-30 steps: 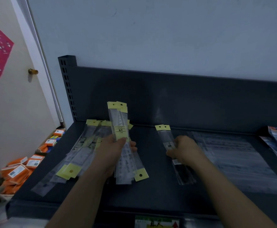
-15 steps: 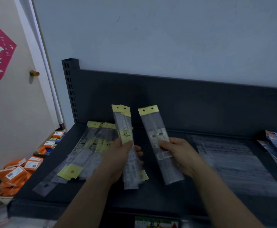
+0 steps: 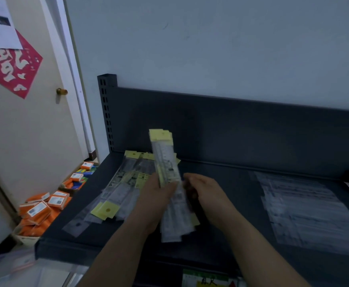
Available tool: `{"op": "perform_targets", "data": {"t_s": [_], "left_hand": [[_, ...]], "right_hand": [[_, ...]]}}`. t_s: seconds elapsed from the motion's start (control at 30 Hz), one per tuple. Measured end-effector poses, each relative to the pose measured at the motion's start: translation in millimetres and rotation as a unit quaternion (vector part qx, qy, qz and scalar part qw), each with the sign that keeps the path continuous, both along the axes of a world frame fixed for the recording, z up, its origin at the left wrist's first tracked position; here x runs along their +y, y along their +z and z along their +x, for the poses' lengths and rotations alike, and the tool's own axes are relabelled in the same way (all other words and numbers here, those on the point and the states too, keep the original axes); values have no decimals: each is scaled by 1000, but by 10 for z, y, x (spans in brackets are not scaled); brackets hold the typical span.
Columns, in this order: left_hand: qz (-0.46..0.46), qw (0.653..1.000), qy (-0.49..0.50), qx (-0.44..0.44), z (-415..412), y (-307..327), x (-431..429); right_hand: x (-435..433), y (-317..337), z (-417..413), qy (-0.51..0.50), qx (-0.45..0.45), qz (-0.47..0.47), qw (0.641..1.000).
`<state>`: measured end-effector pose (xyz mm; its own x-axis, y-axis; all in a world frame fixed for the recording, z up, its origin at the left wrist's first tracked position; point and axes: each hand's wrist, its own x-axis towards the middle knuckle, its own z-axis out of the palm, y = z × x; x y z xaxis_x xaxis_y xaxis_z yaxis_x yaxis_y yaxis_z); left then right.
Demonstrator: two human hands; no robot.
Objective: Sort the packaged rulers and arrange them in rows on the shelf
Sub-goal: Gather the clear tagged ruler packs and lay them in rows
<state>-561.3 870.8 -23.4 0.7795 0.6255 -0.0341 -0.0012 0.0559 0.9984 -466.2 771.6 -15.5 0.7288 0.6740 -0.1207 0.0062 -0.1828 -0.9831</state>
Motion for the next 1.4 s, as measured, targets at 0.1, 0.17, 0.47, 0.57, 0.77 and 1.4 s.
{"op": "perform_targets", "data": {"t_s": [0.1, 0.17, 0.47, 0.57, 0.77, 1.4], "left_hand": [[-9, 997, 74, 10, -121, 21, 285], [-23, 994, 107, 13, -204, 23, 434], [-52, 995, 81, 14, -331, -11, 444], [-104, 993, 61, -6, -347, -12, 445], [-173, 983, 61, -24, -380, 116, 415], [71, 983, -148, 81, -578, 184, 304]], "right_hand": [[-25, -74, 158, -18, -209, -178, 961], [16, -134, 133, 11, -247, -257, 934], [87, -35, 95, 30, -218, -274, 936], [-11, 34, 128, 25, -149, -194, 969], [-482, 199, 402, 133, -30, -67, 988], [-297, 172, 395, -5, 21, 47, 999]]}}
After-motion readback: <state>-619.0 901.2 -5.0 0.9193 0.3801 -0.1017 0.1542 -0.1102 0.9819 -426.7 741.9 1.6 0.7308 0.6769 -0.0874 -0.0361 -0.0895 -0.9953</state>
